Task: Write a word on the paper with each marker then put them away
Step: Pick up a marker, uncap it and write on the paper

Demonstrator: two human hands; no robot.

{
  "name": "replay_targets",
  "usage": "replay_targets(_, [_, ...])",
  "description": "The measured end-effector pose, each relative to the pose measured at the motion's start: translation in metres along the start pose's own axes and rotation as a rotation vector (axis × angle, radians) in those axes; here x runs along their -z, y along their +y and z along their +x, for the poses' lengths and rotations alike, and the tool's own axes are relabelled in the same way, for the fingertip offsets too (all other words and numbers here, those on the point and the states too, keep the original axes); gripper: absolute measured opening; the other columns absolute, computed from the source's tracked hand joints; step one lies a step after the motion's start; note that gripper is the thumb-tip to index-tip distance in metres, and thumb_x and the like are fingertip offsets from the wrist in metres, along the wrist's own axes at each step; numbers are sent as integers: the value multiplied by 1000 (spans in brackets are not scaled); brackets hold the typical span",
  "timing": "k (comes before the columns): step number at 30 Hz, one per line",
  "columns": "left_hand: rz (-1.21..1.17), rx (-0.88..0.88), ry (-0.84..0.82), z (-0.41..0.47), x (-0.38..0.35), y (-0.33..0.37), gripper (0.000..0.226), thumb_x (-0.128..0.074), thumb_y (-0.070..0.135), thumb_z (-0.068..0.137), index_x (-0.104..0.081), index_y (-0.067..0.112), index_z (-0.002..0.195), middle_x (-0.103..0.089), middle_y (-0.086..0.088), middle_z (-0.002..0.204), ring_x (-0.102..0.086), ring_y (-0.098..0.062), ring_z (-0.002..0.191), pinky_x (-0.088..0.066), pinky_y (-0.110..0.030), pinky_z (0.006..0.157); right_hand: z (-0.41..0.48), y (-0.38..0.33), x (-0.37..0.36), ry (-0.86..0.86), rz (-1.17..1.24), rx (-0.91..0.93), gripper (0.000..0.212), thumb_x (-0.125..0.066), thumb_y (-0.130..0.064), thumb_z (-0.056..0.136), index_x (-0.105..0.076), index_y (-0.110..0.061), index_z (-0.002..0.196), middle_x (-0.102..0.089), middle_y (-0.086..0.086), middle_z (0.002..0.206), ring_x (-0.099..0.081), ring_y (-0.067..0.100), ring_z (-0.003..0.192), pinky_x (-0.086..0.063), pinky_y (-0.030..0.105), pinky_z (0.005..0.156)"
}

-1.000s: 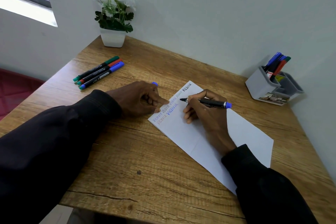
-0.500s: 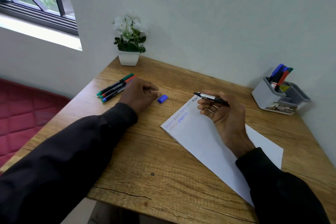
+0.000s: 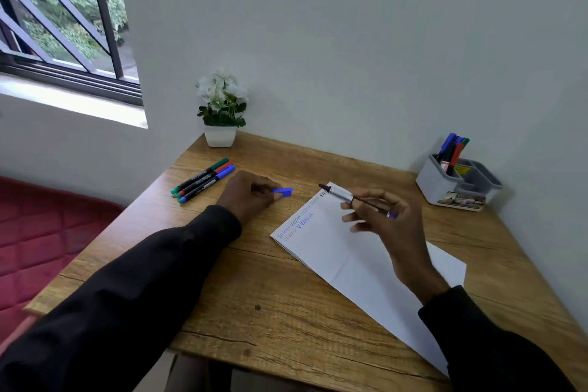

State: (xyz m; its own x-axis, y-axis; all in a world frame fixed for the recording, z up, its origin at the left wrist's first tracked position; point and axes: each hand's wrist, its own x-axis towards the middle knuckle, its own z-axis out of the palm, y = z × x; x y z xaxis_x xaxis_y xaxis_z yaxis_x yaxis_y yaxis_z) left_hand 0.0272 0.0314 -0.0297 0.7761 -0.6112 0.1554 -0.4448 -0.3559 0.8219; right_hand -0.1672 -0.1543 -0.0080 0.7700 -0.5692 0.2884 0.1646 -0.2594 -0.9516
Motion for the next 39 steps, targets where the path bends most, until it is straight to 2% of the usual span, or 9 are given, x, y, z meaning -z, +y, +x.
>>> replay_targets(5, [-314, -148, -67, -25, 9, 15, 23, -68, 14, 85, -70, 11, 108, -76, -3, 90, -72, -17, 83, -58, -23, 76, -18, 3, 1, -17, -231, 180, 23, -74, 1, 91, -77, -15, 108, -81, -5, 96, -78, 18, 79, -64, 28, 61])
replay_targets(10, [-298, -243, -63, -34, 17, 27, 22, -69, 13, 86, -72, 6, 106, -77, -4, 89, -71, -26, 82, -58, -29, 77, -19, -6, -4, -24, -290, 273, 25, -78, -4, 89, -78, -21, 108, -80, -4, 101, -77, 17, 86, -64, 28, 64])
replay_targets(14, [-206, -282, -74, -36, 21, 36, 18, -71, 16, 85, -75, 11, 102, -76, 1, 86, -70, -19, 81, -57, -25, 74, -17, -10, -5, -42, -328, 293, 22, -79, -11, 90, -80, -20, 109, -81, -8, 101, -77, 18, 88, -66, 41, 72])
replay_targets(19, [-169, -298, -73, -40, 20, 49, 15, -75, 13, 83, -77, 12, 98, -73, 9, 76, -63, 1, 69, -46, -10, 63, -15, -17, -6, -61, -419, 344, 23, -80, -13, 89, -82, -24, 109, -80, -15, 103, -75, 9, 93, -64, 44, 79])
replay_targets(24, [-161, -349, 5, -36, 15, 62, 11, -73, 11, 83, -78, 13, 93, -70, 17, 68, -59, 1, 65, -43, -9, 62, -5, -25, -8, 58, -511, 532, 18, -83, -5, 85, -84, -11, 102, -82, -5, 96, -75, 3, 86, -58, 23, 77])
replay_targets(27, [-144, -383, 34, -33, 12, 71, 9, -71, 10, 85, -78, 9, 91, -68, 0, 67, -53, -3, 60, -42, -11, 58, -1, -25, -8, 90, -502, 519, 11, -81, -3, 86, -85, -11, 91, -81, -7, 87, -72, 0, 75, -53, 15, 70])
replay_targets(31, [-132, -380, 41, -24, 3, 77, 8, -70, 9, 86, -78, 9, 88, -65, -2, 65, -51, -3, 57, -42, -11, 55, 3, -22, -5, 129, -517, 506, 14, -81, -4, 86, -83, -17, 84, -74, -18, 79, -70, 0, 68, -55, 19, 61])
replay_targets(36, [-73, -399, 29, -8, -4, 89, 13, -72, 9, 84, -77, 18, 92, -69, 7, 67, -59, -2, 60, -44, -12, 56, 6, -17, 3, 142, -413, 353, 24, -74, 2, 89, -83, -20, 82, -77, -8, 74, -66, 21, 59, -55, 43, 57])
replay_targets(39, [-122, -375, -45, 7, -2, 95, 21, -75, 12, 82, -74, 33, 86, -74, 13, 74, -63, 5, 67, -45, -6, 60, 17, -18, 17, 0, -474, 286, 14, -75, -9, 92, -81, -22, 89, -78, -5, 76, -70, 12, 64, -57, 32, 61])
